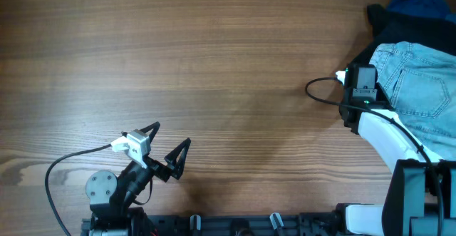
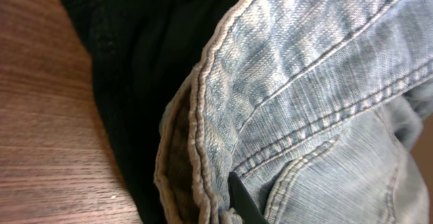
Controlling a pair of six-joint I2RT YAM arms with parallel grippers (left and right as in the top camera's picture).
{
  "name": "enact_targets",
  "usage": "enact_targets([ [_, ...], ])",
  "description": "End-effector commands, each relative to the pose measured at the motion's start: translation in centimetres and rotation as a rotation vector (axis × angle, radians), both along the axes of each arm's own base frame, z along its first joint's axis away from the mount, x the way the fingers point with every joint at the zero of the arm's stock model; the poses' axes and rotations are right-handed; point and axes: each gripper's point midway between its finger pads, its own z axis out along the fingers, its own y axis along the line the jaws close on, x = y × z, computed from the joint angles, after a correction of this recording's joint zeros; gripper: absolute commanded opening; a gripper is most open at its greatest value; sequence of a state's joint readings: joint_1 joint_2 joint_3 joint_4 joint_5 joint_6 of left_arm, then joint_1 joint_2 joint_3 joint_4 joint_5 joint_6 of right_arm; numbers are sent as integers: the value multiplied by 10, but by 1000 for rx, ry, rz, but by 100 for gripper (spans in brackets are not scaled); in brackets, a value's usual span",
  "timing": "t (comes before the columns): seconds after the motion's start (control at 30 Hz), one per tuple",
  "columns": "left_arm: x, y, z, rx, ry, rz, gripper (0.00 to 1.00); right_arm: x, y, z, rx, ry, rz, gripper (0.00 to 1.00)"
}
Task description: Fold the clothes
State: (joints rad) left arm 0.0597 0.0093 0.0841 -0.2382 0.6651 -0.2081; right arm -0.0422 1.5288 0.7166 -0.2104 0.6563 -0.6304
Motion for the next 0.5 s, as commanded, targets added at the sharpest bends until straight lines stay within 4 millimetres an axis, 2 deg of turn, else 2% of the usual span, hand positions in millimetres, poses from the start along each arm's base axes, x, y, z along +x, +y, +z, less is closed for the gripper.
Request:
enact_targets([
  [0.0, -1, -3, -3, -10, 10, -18, 100, 7, -10, 41, -65, -125, -39, 5],
  [0.17, -1, -3, -3, -10, 10, -18, 100, 9, -11, 87, -56, -291, -70, 4],
  [0.33, -1, -3, -3, -10, 10, -18, 100, -1, -10, 134, 5, -515, -140, 4],
  [0.47, -1, -3, -3, -10, 10, -18, 100, -7, 1, 158, 52, -616, -122, 4],
])
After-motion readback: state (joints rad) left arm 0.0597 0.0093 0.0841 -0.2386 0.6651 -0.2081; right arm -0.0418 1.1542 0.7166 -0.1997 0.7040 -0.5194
